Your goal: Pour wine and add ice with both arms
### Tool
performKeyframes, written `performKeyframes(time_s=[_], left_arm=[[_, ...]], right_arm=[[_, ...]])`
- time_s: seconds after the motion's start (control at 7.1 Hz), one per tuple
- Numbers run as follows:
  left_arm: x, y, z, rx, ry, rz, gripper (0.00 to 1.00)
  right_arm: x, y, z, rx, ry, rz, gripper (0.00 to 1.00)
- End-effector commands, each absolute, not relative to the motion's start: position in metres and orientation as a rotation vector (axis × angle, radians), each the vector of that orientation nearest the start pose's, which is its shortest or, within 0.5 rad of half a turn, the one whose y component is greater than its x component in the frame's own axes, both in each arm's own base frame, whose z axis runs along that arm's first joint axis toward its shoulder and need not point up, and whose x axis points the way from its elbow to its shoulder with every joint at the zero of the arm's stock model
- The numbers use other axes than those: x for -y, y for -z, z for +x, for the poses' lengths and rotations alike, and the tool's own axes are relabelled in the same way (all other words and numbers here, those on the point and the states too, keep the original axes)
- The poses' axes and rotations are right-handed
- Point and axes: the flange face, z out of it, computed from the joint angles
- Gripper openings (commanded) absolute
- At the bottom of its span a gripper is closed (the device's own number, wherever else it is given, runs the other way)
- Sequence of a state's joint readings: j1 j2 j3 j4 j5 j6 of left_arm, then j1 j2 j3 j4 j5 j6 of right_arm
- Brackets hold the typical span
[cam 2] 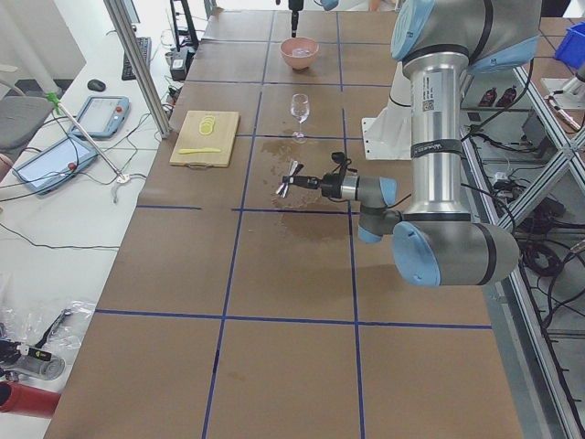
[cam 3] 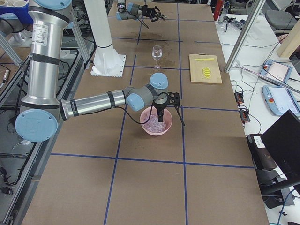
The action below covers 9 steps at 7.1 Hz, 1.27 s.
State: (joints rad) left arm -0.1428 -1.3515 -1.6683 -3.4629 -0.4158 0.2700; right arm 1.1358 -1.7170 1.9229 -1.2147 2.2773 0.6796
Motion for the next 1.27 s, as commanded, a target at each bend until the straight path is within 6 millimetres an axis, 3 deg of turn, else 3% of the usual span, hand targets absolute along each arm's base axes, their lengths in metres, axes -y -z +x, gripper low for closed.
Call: performKeyframes(time_s=[0.0, 0.14, 0.28, 0.56, 0.99, 1.13], left_arm=[[0.258, -0.577, 0.251, -0.424, -0.144, 1.613, 0.0], [0.253, -0.603, 0.245, -0.673, -0.015, 1.495, 0.0], [0.252, -0.622, 0.24, -0.696, -0.005, 1.456, 0.0], [0.251, -0.635, 0.24, -0.67, -0.024, 1.445, 0.0], [0.249, -0.638, 0.244, -0.79, 0.078, 1.378, 0.0], [0.248, -0.652, 0.243, -0.761, 0.045, 1.365, 0.0]], right_arm=[[0.434, -0.514, -0.123, 0.87, -0.036, 0.089, 1.0], [0.433, -0.513, -0.123, 0.873, -0.035, 0.091, 1.0], [0.434, -0.514, -0.12, 0.872, -0.041, 0.092, 1.0], [0.434, -0.512, -0.118, 0.877, -0.044, 0.096, 1.0], [0.435, -0.511, -0.118, 0.879, -0.043, 0.094, 1.0], [0.434, -0.51, -0.119, 0.885, -0.04, 0.092, 1.0]])
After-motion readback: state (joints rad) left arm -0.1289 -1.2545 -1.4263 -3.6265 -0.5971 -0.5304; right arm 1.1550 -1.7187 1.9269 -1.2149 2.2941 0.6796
